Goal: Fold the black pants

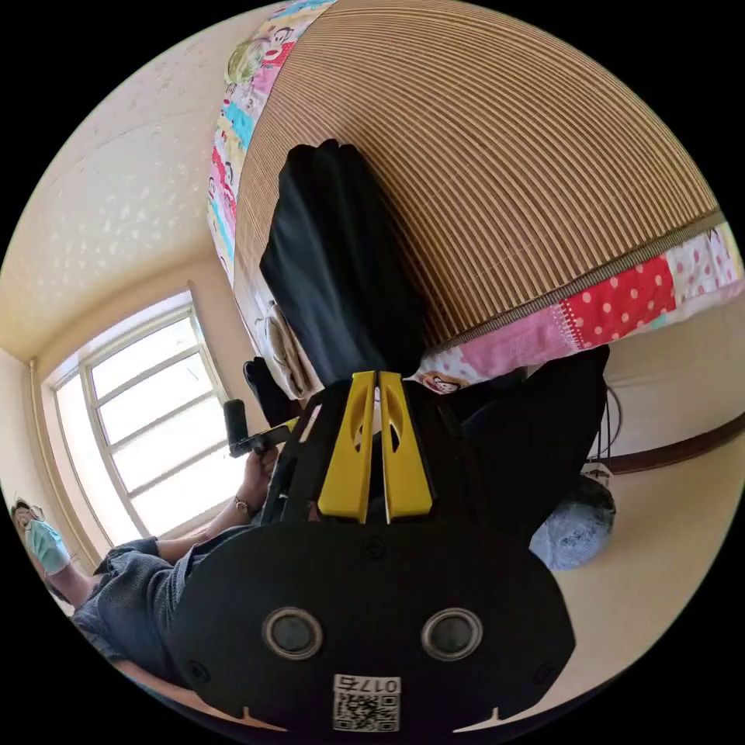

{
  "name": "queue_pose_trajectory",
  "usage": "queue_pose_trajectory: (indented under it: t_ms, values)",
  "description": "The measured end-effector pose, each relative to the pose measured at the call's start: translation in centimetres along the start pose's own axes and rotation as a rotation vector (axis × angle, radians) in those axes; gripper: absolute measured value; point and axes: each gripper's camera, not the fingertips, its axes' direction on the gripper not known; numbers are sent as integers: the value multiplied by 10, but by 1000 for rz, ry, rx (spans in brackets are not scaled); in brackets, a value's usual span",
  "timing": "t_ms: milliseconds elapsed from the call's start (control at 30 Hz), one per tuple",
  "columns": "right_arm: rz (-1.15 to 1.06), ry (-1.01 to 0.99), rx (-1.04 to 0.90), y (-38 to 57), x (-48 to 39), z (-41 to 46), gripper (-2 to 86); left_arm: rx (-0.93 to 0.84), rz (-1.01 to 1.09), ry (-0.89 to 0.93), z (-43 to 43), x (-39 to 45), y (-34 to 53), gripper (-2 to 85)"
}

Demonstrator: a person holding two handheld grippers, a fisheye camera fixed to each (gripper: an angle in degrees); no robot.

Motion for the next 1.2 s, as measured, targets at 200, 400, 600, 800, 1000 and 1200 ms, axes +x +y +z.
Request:
queue_pose_trajectory:
  t_ms: [200,400,600,800,1000,1200]
  values:
    - [-150,106,-50,-73,-67,-10,109,152,-37,41,-33,-40,-48,125]
    - [-176,111,-210,-162,-98,23,207,235,-75,52,-60,-80,-133,172]
    - [-158,119,-262,-177,-118,62,210,148,-36,0,-52,-97,-172,149]
    - [-82,-13,-280,-142,-105,57,124,135,-105,117,-49,-120,-151,99]
    - [-123,-214,-350,-83,-98,7,94,53,40,93,-48,-56,-107,88]
    - [-167,-355,-239,-62,-97,-122,85,50,118,143,-18,47,-102,87]
